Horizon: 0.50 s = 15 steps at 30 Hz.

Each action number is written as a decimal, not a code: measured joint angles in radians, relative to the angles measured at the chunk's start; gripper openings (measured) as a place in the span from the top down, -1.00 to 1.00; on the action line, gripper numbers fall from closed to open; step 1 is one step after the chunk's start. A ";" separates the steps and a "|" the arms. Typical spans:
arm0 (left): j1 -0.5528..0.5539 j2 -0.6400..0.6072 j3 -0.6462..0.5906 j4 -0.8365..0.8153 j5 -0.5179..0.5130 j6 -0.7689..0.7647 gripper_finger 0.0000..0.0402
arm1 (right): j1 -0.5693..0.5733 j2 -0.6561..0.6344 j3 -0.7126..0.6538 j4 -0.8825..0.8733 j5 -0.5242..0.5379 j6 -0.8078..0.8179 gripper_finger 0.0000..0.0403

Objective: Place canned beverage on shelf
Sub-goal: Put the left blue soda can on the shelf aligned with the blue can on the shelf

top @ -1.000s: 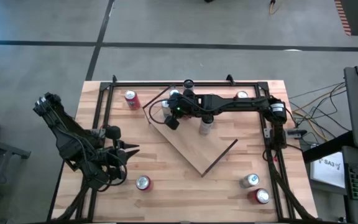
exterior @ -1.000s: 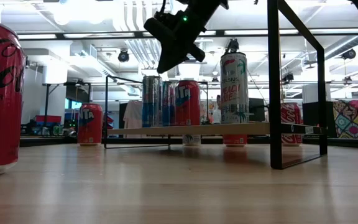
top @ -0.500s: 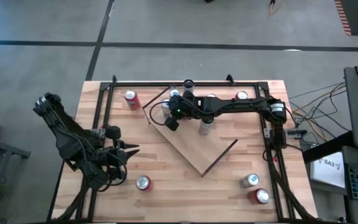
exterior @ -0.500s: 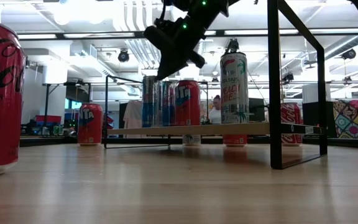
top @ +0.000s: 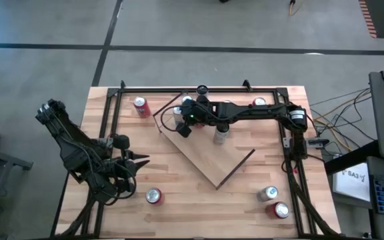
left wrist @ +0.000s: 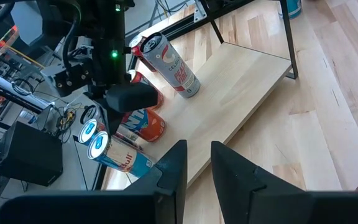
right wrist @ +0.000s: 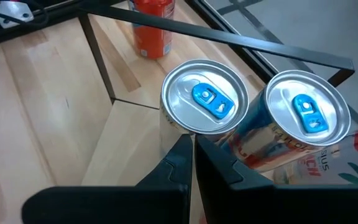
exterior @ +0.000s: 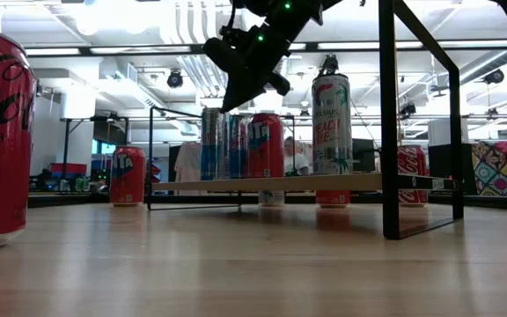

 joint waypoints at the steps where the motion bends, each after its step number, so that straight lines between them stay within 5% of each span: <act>1: 0.000 0.000 0.000 0.000 0.000 0.000 0.72 | 0.000 0.000 0.000 0.000 0.000 0.003 0.96; 15: 0.000 0.000 0.000 0.000 0.000 0.000 0.72 | 0.032 -0.035 0.000 -0.025 0.000 0.003 0.95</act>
